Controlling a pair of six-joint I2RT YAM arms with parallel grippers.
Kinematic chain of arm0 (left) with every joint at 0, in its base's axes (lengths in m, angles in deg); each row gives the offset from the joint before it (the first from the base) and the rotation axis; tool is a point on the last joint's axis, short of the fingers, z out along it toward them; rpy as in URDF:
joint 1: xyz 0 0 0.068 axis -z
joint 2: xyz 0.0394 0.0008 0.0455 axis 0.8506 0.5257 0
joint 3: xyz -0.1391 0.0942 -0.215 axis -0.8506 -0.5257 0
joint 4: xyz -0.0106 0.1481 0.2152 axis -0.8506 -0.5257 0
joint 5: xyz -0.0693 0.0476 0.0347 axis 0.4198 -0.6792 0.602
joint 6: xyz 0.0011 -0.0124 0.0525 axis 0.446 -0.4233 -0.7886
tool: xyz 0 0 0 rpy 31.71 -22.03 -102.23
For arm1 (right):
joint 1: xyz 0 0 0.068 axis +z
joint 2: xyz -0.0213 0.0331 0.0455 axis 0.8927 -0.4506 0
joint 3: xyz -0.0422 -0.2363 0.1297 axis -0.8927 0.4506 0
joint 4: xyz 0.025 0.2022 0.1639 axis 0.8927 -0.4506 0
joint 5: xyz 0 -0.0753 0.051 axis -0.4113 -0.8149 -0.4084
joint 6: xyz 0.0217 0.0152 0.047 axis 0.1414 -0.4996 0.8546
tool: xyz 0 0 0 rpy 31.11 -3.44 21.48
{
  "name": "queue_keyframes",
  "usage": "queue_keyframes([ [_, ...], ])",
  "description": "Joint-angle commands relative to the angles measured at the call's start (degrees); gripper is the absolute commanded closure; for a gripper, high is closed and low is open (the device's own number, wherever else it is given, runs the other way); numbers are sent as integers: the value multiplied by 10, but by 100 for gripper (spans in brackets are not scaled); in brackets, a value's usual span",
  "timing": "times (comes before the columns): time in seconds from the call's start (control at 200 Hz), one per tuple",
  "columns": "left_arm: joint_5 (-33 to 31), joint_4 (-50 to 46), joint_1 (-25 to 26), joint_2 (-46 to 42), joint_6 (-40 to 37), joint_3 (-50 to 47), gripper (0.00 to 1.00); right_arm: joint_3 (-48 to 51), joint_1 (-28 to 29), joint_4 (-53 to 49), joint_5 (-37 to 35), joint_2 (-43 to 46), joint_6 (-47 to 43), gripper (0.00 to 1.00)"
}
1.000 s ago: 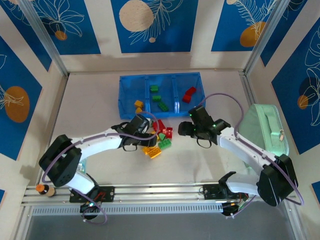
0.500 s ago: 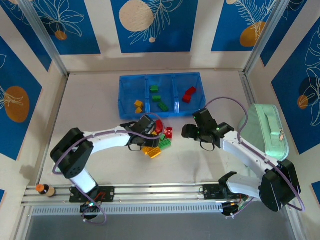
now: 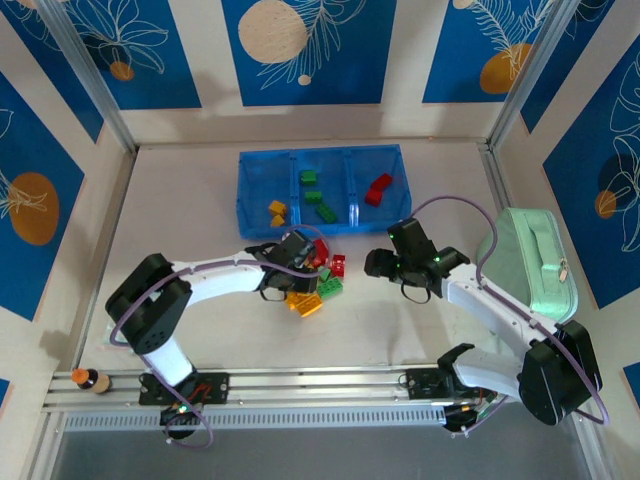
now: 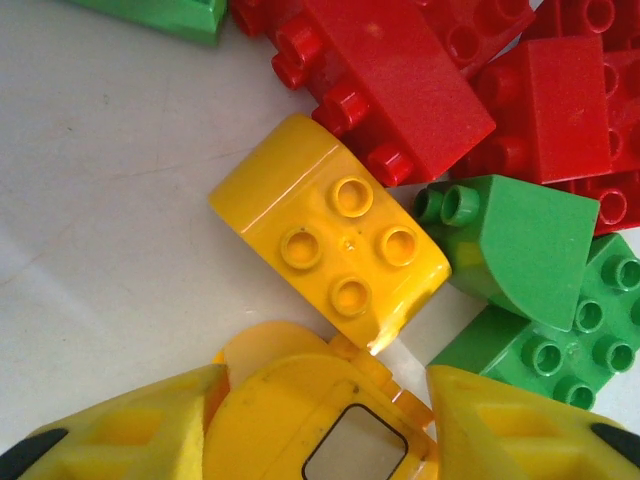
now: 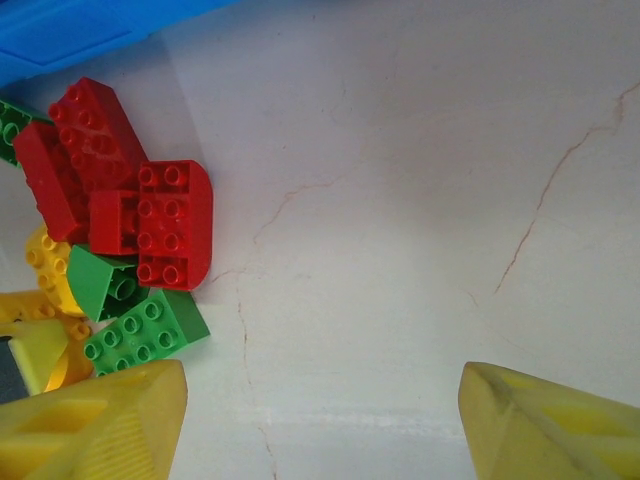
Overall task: Sort the legos into containers by color
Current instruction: Pick up the lego from the center of the table.
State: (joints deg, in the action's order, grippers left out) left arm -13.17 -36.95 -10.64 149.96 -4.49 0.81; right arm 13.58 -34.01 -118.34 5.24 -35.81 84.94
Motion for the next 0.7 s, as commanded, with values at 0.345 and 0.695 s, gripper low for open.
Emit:
queue_keyframes([
  [0.345,-41,-50,2,-45,-7,3,59,27,-4,-10,8,41,17,27],
  [0.695,-43,-63,-17,-70,-23,21,59,38,-5,-13,4,59,20,27],
])
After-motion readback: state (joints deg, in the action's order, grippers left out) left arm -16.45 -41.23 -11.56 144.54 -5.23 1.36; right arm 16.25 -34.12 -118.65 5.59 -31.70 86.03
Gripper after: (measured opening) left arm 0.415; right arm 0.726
